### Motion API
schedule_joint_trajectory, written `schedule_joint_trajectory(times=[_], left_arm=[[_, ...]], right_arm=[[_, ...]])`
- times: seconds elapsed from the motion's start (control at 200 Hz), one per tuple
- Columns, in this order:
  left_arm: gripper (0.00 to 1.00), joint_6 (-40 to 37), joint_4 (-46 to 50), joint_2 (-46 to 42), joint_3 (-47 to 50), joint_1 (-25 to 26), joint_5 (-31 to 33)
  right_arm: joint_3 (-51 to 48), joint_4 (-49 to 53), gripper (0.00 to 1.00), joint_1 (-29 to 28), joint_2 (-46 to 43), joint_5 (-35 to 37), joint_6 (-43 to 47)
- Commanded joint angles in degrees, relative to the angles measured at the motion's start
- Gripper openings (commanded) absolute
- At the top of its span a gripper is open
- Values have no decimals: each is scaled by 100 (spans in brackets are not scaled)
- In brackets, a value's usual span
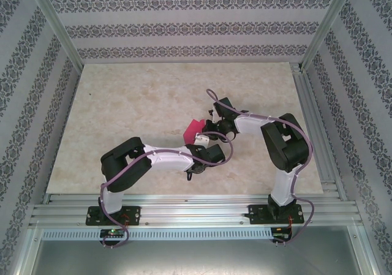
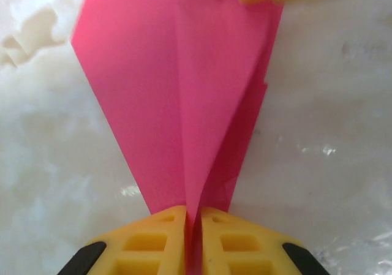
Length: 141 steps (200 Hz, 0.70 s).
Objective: Fold a paper plane with a square sheet of paper (pick it up from the middle)
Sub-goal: Fourth fold the wing at the center of the table.
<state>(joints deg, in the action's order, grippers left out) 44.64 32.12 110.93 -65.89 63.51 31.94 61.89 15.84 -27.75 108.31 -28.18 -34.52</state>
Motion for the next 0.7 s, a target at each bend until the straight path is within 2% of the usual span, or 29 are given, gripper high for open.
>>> schedule_joint_trajectory(times=[0.0, 0.11, 0.21, 0.27, 0.375, 0.52, 0.639, 0.699], left_arm=[[16, 120, -175, 97, 286, -6, -419], [11, 141, -153, 95, 322, -31, -402], [13, 205, -200, 34, 384, -83, -427], [19, 199, -336, -89, 465, -94, -486], [20, 142, -451, -390, 569, -108, -502], [29, -19, -663, -824, 839, -144, -796], [39, -65, -1523, -1776, 1632, -196, -1289], [45, -10, -1757, -2386, 1987, -234, -1324]], right_arm=[[270, -211, 0, -78, 115, -213, 23], [290, -241, 0, -82, 201, -223, 28], [341, -191, 0, -90, 291, -210, 57], [341, -195, 0, -88, 330, -205, 52], [287, -173, 0, -89, 293, -151, 46], [177, -223, 0, -33, 190, -111, 64], [193, -244, 0, -4, 230, -175, 108], [155, -283, 0, -3, 217, -178, 115]])
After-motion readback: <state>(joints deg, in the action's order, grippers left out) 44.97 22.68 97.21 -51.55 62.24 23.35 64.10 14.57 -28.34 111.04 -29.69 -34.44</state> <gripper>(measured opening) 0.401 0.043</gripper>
